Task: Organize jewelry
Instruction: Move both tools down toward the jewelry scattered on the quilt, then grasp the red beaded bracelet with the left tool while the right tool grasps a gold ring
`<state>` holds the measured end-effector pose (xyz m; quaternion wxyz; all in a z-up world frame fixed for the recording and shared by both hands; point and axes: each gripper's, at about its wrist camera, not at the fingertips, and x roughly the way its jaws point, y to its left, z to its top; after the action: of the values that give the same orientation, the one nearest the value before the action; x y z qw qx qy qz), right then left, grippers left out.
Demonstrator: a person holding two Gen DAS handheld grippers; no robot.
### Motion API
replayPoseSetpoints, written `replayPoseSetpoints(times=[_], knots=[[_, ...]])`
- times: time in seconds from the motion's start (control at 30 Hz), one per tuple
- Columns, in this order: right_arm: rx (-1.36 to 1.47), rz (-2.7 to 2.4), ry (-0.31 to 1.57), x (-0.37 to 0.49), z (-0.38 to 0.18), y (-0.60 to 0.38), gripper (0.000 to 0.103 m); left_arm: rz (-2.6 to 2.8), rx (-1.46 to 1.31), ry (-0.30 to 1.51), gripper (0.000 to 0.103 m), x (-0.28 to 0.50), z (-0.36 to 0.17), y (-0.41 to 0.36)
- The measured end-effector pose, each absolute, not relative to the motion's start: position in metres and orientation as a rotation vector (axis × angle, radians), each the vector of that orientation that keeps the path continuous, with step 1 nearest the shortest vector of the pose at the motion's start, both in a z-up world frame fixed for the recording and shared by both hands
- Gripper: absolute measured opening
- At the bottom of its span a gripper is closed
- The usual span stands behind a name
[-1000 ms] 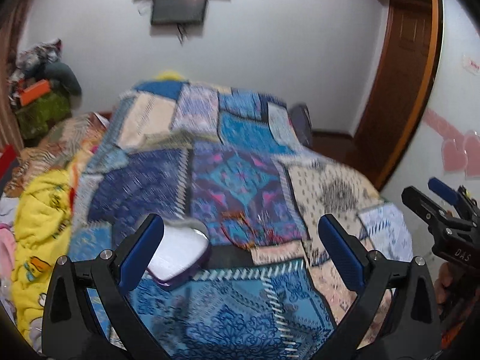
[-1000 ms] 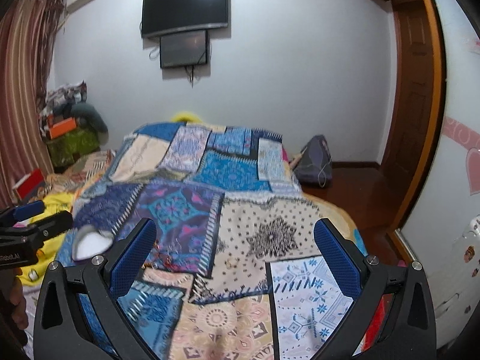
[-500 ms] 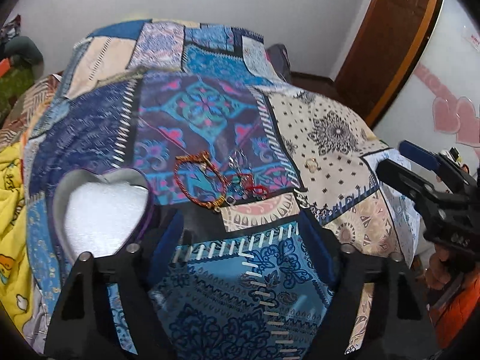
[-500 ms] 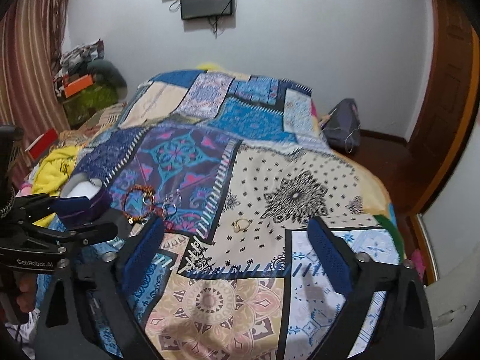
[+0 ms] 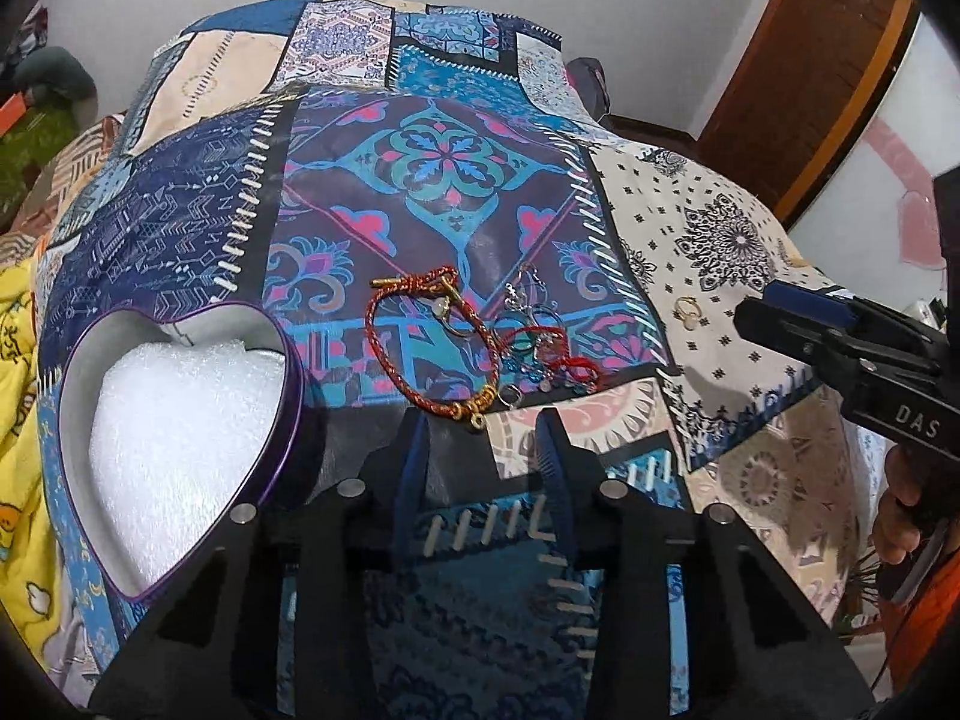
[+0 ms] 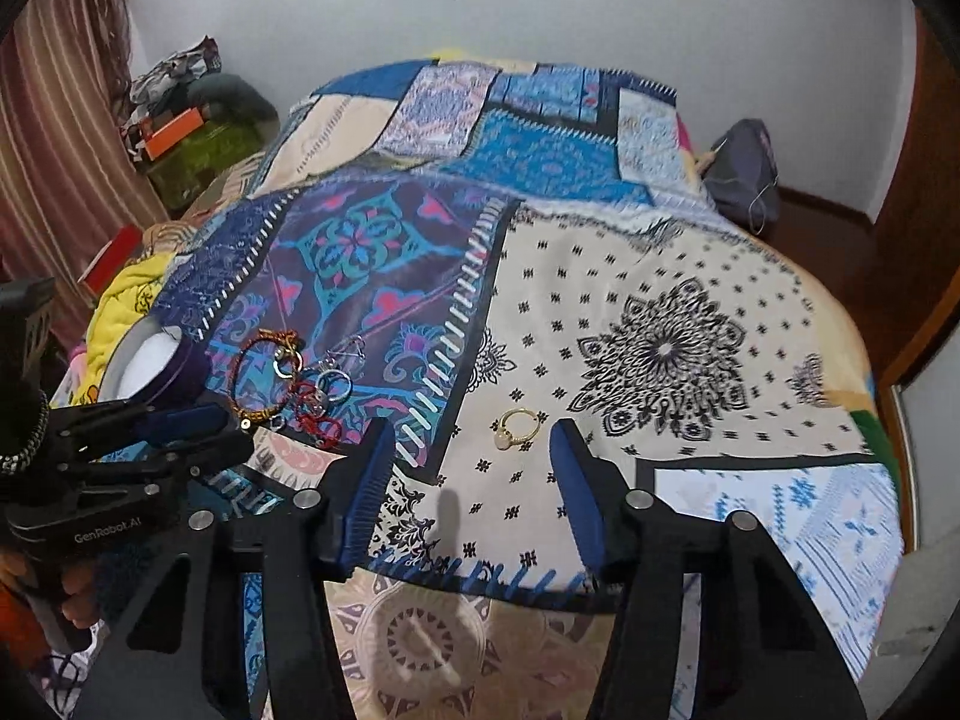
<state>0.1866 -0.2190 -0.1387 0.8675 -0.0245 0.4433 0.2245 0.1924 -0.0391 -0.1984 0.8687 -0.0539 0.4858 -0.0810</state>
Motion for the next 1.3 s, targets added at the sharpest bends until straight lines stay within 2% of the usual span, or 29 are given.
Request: replayPoseSetpoints(times=[0.07, 0.27, 0.4, 0.47, 0.6, 0.63, 1.1, 1.17, 1.3], knots=[[-0.049, 0.472, 0.948, 0.192, -0.143, -0.219, 0.049, -0.164, -0.095, 1.016, 0.036, 0.195, -0.200, -0.041], [-0.078, 0.457, 1.003, 0.208, -0.159, -0.214, 0.043, -0.136, -0.071, 1.002, 0.024, 0.204, -0.205, -0.042], [-0.133, 0.438, 1.009, 0.209, -0.165, -0.208, 0.039, -0.125, -0.063, 0.996, 0.010, 0.207, -0.207, -0.041], [-0.152, 0.433, 1.013, 0.209, -0.169, -0.206, 0.033, -0.127, -0.066, 0.993, 0.003, 0.208, -0.208, -0.039], [-0.180, 0.422, 1.026, 0.212, -0.177, -0.202, 0.020, -0.139, -0.077, 0.986, 0.000, 0.207, -0.208, -0.036], [-0.180, 0.427, 1.029, 0.212, -0.177, -0.202, 0.017, -0.142, -0.080, 0.985, 0.000, 0.207, -0.208, -0.036], [-0.126, 0.436, 0.982, 0.203, -0.157, -0.205, 0.017, -0.178, -0.089, 0.945, 0.000, 0.196, -0.183, -0.031], [-0.120, 0.447, 0.972, 0.199, -0.152, -0.204, 0.017, -0.169, -0.101, 0.963, 0.004, 0.198, -0.186, -0.030], [-0.131, 0.468, 0.946, 0.191, -0.146, -0.200, 0.017, -0.159, -0.124, 0.989, 0.024, 0.200, -0.193, -0.030]])
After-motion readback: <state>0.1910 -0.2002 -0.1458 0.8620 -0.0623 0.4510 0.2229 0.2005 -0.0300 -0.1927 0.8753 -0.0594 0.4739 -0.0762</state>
